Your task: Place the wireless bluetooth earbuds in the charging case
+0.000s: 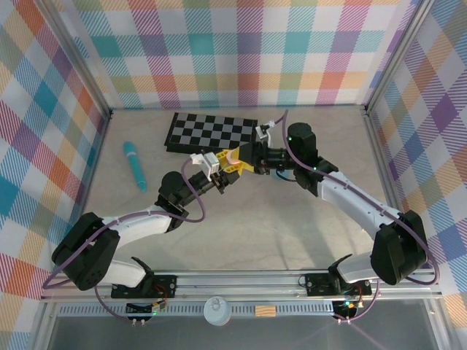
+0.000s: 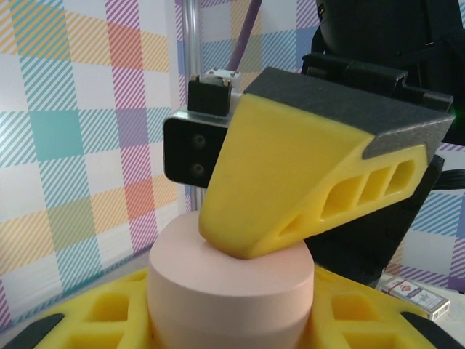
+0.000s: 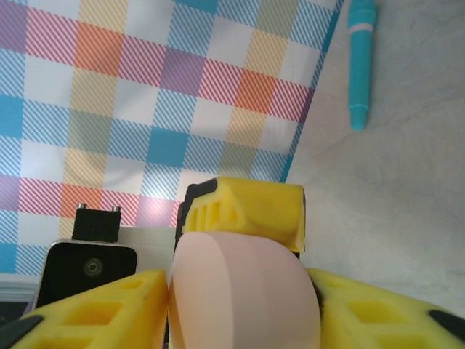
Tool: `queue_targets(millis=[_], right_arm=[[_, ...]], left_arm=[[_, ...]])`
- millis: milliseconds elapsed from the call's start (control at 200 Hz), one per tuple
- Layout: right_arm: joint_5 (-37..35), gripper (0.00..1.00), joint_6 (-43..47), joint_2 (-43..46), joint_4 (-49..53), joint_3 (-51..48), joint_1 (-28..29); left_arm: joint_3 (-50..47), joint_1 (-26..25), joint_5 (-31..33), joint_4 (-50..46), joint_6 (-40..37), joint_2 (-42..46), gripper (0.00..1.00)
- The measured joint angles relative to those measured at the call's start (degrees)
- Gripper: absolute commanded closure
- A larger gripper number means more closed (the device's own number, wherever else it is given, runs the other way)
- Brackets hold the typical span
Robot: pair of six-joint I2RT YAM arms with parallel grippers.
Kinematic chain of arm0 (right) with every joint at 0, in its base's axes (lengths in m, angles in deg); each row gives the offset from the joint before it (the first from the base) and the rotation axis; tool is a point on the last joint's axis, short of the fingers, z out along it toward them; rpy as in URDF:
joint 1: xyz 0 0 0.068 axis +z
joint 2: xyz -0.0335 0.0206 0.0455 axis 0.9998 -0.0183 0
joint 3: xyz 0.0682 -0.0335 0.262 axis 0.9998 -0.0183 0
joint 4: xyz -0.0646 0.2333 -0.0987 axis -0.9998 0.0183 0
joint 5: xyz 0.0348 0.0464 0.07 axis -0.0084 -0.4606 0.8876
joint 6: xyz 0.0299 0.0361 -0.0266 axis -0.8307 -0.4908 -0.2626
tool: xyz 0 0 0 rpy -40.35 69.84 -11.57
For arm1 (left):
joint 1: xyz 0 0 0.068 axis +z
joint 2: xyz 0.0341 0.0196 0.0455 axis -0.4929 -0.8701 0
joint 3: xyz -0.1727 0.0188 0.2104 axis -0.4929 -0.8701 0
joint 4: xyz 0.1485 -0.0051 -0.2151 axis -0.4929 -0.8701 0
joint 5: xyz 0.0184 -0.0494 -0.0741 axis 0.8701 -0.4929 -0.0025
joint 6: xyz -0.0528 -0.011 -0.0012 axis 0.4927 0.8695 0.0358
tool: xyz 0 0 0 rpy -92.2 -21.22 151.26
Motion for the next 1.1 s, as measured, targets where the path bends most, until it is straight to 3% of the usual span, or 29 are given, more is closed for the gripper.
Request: queue_targets(millis=[200,315,425,615,825,1100], right_arm=[[0.61,0.78,-0.92,0.0,-0.98,-0.17,-0.02],[0.24,0.8,0.24,0.26,-0.52,-0.17,-0.02],[-2.58,0.8,3.23,1.01,2.14,-0.26,0.04],[-11.56,0.81,9.79,3.37,8.46,-1.42,-0.15],[-19.93,0.82,13.05,2.05,10.56,-7.89,-0.74],[-25.62,0.83,13.35,-7.26,8.98,-13.68,-1.16]], left_arm=[[0.0,0.02,0.02,0.15,0.04,0.13,0.68],[-0.04,0.02,0.04,-0.44,-0.42,0.68,0.49],[-0.57,-0.02,-0.13,-1.86,-1.68,2.78,0.24],[-2.54,-0.02,-1.07,-12.9,-6.23,8.98,0.01],[-3.48,-0.02,-2.38,-30.6,-10.47,12.72,0.0],[-3.43,-0.07,-0.48,-47.15,-14.21,13.88,0.0]])
